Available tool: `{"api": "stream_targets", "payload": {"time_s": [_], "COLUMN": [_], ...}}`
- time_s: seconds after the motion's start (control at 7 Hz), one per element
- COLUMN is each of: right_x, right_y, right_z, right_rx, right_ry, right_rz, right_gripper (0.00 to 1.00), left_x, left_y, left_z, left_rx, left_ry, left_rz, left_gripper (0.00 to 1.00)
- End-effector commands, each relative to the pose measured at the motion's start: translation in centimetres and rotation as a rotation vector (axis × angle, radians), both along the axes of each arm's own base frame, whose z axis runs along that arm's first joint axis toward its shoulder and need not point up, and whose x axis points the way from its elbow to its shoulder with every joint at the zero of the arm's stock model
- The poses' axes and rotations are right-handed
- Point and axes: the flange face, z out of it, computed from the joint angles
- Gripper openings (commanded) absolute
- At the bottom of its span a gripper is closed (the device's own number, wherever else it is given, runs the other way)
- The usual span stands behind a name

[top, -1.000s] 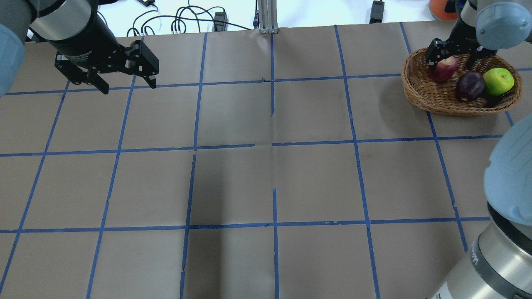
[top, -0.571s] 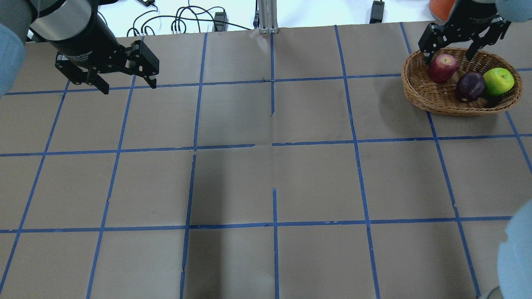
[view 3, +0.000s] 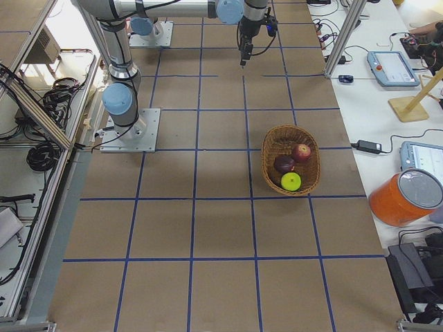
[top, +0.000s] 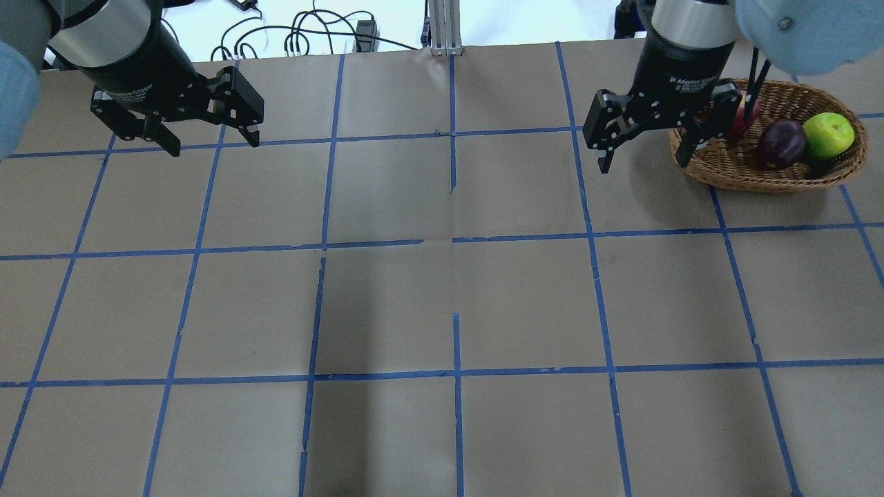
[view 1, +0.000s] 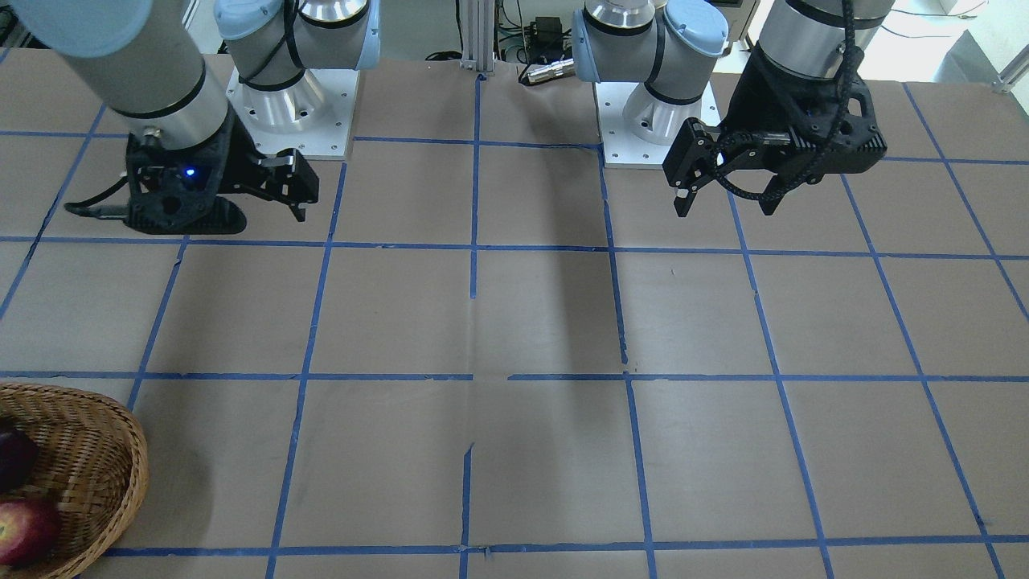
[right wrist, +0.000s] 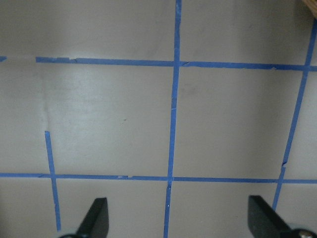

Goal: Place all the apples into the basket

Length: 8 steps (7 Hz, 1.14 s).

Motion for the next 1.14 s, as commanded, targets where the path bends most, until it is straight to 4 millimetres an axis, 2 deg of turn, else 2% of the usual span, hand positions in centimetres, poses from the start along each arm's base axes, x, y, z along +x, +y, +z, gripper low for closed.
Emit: {"api": "stream_targets", "payload": {"time_s": [0.0, 0.14, 0.29, 0.43, 1.0], "right_x": [-0.7, -3.0, -4.2, -3.8, -3.8], "right_y": [2.8, 2.3, 2.7, 3.3, 3.9], "right_z": [1.4, 0.0, -1.1, 0.3, 2.0], "right_rx": [-0.067, -0.028, -0.008, -0.047, -0.083], "right_ry": [-0.002, -0.004, -0.004, -0.007, -0.006], "right_rz": [-0.014, -0.062, -0.078, -0.074, -0.093], "right_gripper": [1.0, 1.0, 1.0, 1.0, 1.0], "left_x": [0.0, 0.0, 0.0, 0.0, 0.0], "left_y": [0.0, 0.0, 0.0, 0.1, 0.1], "left_z": [0.0, 0.1, 0.0, 0.1, 0.1], "left_rx": [0.0, -0.002, 0.0, -0.002, 0.0], "left_ry": [0.0, 0.0, 0.0, 0.0, -0.002], "left_rz": [0.0, 0.0, -0.002, -0.002, -0.001], "left_gripper": [1.0, 1.0, 1.0, 1.0, 1.0]}}
